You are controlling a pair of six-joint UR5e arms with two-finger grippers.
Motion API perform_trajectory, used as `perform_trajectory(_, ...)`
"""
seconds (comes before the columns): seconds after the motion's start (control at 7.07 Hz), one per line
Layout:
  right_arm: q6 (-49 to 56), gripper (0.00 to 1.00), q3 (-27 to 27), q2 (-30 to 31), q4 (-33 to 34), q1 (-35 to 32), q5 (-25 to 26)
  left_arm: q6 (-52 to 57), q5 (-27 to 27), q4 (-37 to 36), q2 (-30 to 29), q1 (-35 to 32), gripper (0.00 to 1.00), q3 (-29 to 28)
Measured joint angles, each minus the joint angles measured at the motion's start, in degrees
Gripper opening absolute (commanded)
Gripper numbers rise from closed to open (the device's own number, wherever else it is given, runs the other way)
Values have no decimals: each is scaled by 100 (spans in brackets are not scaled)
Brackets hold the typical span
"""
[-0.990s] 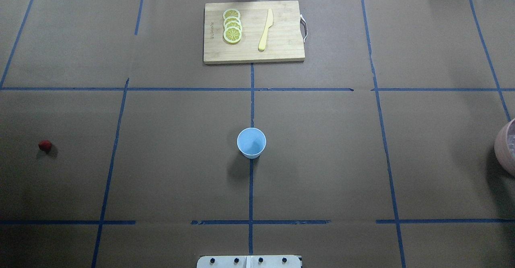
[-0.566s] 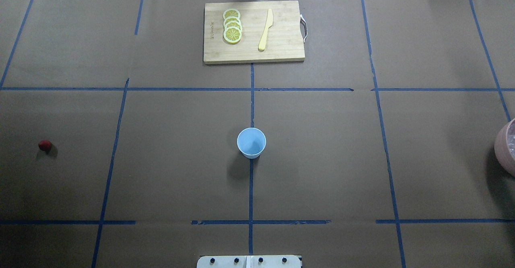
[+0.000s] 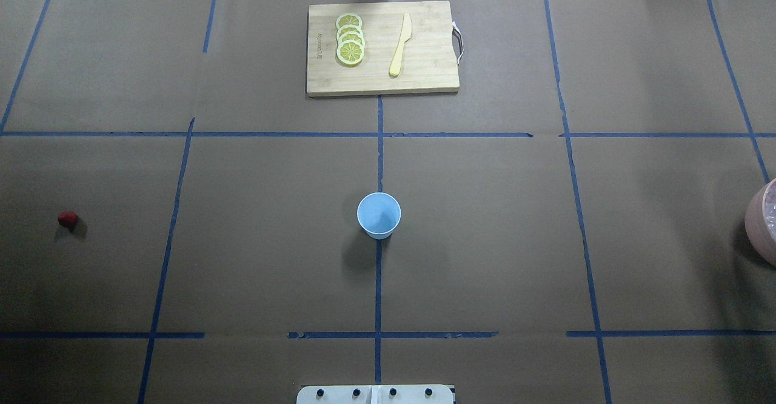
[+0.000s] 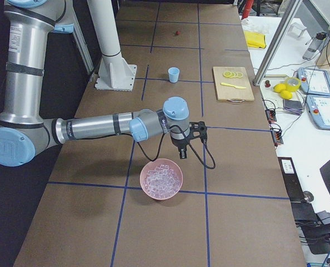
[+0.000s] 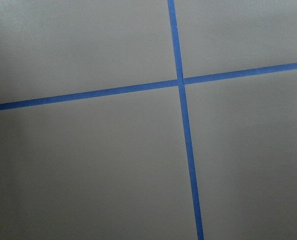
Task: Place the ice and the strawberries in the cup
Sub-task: 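Carry the ice cube with the right gripper over the blue cup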
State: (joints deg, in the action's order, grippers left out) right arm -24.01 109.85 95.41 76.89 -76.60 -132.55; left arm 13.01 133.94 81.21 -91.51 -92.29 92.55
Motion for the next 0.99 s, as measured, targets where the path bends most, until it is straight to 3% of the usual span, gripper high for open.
perform_trajectory(0.28, -1040, 1, 89, -699, 43, 769, 85, 0, 0, 0, -6, 0, 100, 0)
perform_trajectory(0.57, -2013, 1, 134, -1685, 567, 1738, 459, 0, 0, 0, -7, 0, 100, 6)
perform_trajectory(0.99, -3771, 0, 96, -3354, 1784, 3541, 1769, 0, 0, 0, -7, 0, 100, 1)
